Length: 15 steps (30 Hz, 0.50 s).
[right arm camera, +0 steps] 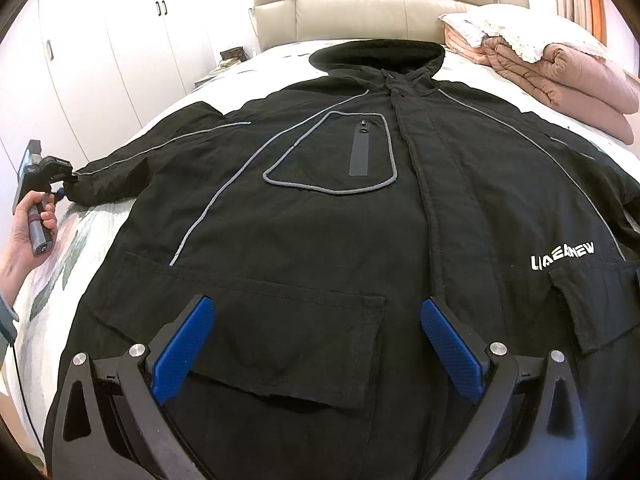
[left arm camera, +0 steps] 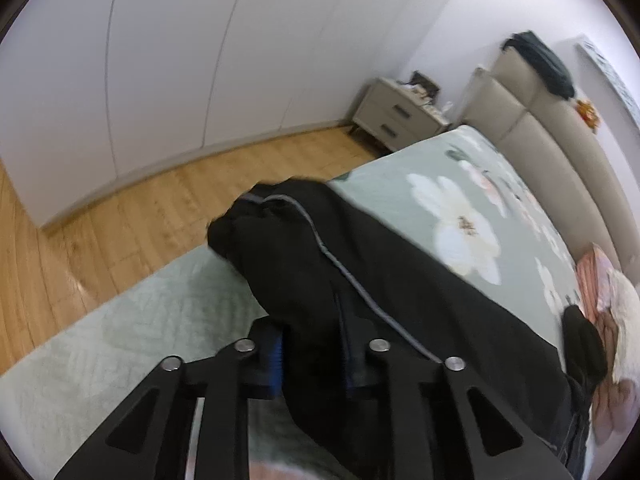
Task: Fold large clothes
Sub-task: 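Grasp the black jacket sleeve cuff with the left gripper and lift it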
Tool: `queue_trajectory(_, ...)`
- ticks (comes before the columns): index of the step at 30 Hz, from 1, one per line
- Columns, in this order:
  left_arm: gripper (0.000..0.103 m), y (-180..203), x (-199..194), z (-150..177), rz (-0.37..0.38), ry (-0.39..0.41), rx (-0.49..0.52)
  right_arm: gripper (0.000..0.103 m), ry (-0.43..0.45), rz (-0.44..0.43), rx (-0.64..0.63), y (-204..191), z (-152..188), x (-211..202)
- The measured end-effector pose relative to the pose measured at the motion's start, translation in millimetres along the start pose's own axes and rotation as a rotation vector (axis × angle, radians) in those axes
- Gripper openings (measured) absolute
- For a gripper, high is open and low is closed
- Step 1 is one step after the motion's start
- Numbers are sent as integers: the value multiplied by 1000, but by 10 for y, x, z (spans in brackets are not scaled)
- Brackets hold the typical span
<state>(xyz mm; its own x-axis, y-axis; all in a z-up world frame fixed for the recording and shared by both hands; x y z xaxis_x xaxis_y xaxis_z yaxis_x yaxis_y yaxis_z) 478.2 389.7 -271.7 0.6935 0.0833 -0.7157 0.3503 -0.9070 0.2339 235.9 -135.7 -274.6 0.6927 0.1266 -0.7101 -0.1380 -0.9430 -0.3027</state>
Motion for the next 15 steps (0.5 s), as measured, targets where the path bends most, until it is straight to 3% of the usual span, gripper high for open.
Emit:
queue_trajectory(4, 17, 443, -542, -99, 22, 109, 136, 103, -3, -15, 15, 18, -37, -51)
queue_trajectory(7, 17, 1073, -1025, -100, 82, 188, 306, 103, 14, -3, 45, 87, -119, -209)
queue_trajectory(12, 17, 2405, -1641, 182, 246, 247, 586, 103, 18, 23, 83, 313, -254, -504)
queue_trajectory(15, 17, 3056, -1853, 464, 354, 243, 674, 103, 32, 40, 99, 527, -347, -719)
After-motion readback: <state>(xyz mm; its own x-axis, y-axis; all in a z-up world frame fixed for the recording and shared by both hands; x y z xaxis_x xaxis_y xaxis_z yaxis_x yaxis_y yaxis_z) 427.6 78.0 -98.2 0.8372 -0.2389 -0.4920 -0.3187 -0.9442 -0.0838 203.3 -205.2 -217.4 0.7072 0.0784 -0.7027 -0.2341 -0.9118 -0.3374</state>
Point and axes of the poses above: each gripper's, at about its wrist camera, not at the fingertips, and x roughly the way its jaws point, y to its right, z to its underside, the point moved 8 cm from there along x, roughly the way its jaws point, and after that the axes turned 13 degrees about x, right-handed, at the moved point
